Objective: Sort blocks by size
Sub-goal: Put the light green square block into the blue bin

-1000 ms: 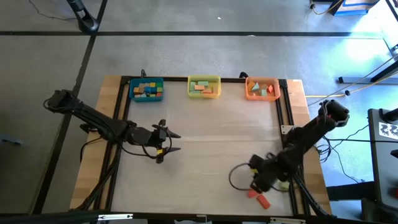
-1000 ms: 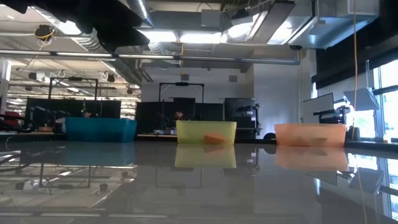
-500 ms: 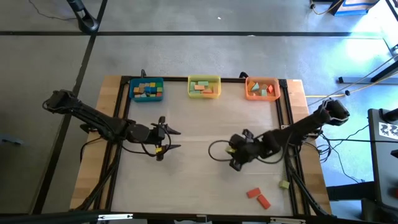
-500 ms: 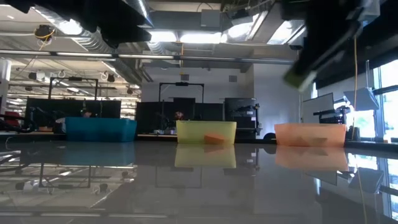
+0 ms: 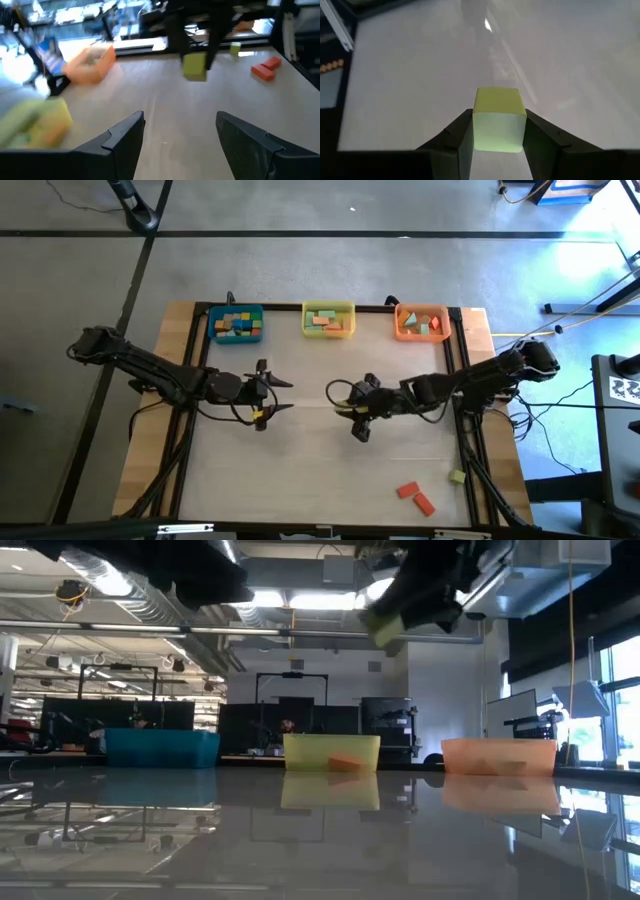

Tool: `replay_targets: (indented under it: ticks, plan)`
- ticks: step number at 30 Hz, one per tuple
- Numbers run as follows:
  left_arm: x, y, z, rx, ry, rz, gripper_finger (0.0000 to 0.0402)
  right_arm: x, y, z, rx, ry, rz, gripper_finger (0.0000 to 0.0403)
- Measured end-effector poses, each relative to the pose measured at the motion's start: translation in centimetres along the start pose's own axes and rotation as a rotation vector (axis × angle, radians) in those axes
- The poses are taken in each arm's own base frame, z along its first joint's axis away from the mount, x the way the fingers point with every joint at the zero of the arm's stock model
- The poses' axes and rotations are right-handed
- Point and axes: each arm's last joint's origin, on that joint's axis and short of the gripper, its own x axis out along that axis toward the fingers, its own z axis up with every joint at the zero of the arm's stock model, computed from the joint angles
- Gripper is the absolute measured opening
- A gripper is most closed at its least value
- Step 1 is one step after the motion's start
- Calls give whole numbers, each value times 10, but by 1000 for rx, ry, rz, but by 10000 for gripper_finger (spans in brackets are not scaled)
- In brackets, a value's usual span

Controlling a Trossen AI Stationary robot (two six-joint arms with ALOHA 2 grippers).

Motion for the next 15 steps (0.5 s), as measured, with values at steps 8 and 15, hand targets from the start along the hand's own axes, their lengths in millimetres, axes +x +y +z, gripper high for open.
replay_targets:
  ticks: [8, 15]
  plan:
    - [-2, -8, 1, 265, -9, -34, 235, 9, 0, 17, -21, -131, 97, 141]
    - [4, -11, 7, 368, -89, -9, 235, 22, 6, 30, -21, -273, 208, 142]
